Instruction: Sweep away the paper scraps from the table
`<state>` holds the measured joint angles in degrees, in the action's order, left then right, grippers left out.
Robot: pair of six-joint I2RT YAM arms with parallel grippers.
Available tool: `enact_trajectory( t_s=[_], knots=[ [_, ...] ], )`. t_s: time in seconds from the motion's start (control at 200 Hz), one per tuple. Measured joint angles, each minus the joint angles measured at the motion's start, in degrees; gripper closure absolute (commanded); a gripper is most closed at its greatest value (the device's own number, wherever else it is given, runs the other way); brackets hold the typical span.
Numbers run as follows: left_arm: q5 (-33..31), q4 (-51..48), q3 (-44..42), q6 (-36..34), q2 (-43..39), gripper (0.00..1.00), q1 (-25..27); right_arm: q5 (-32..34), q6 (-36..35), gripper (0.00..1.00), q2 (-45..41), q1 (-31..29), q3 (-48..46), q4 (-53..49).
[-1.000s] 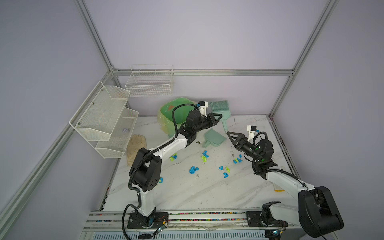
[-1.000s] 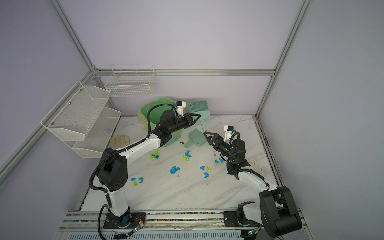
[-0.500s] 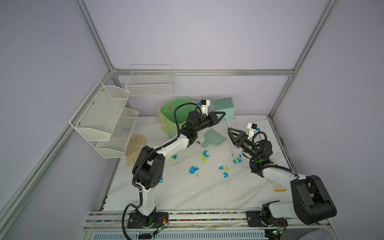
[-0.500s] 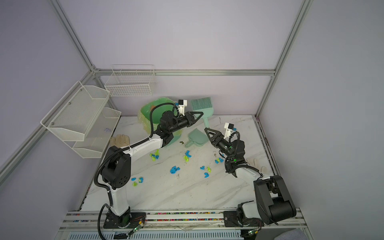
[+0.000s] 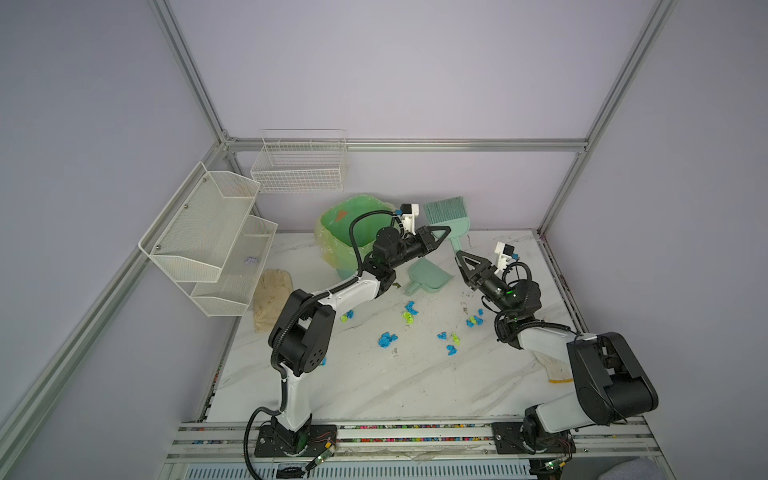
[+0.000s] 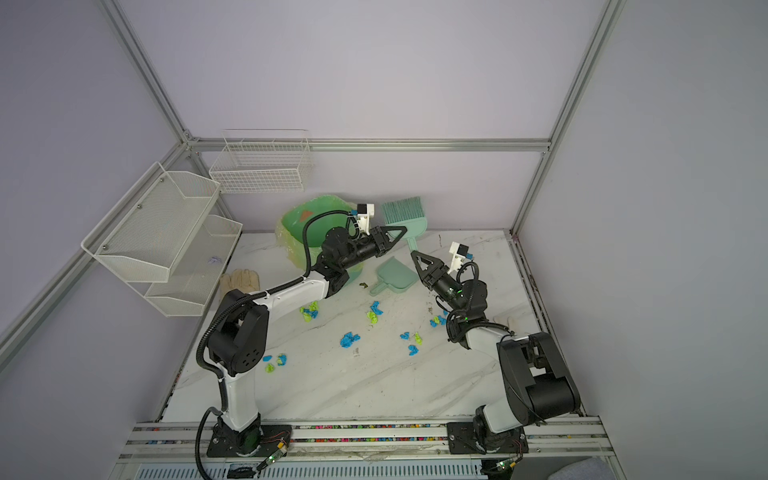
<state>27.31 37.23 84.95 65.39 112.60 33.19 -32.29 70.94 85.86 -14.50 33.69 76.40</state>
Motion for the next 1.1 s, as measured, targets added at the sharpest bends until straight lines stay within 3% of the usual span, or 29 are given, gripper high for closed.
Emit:
enact_trajectory(
  t_s=[0.54,0.745,0.82,0.995,1.1],
  knots=[
    [-0.4,0.8,-0.3,0.0,0.0,1.0,0.0,0.3,5.0,0.82,6.7,-0.3,0.5,10.1],
    [-0.3,1.2,-0.3,1.8,0.0,1.0,0.0,0.3,5.2,1.0,5.8,-0.3,0.5,10.1],
    [-0.2,1.8,-0.3,2.1,0.0,0.91,0.0,0.3,5.3,1.0,5.5,-0.3,0.6,10.1],
    [0.5,1.1,-0.3,0.6,0.0,0.45,0.0,0.3,4.9,1.0,4.3,-0.2,0.6,9.8],
    [0.9,0.0,-1.6,-0.8,-1.0,0.39,0.3,0.2,4.7,1.0,1.8,1.3,0.3,8.4]
  ],
)
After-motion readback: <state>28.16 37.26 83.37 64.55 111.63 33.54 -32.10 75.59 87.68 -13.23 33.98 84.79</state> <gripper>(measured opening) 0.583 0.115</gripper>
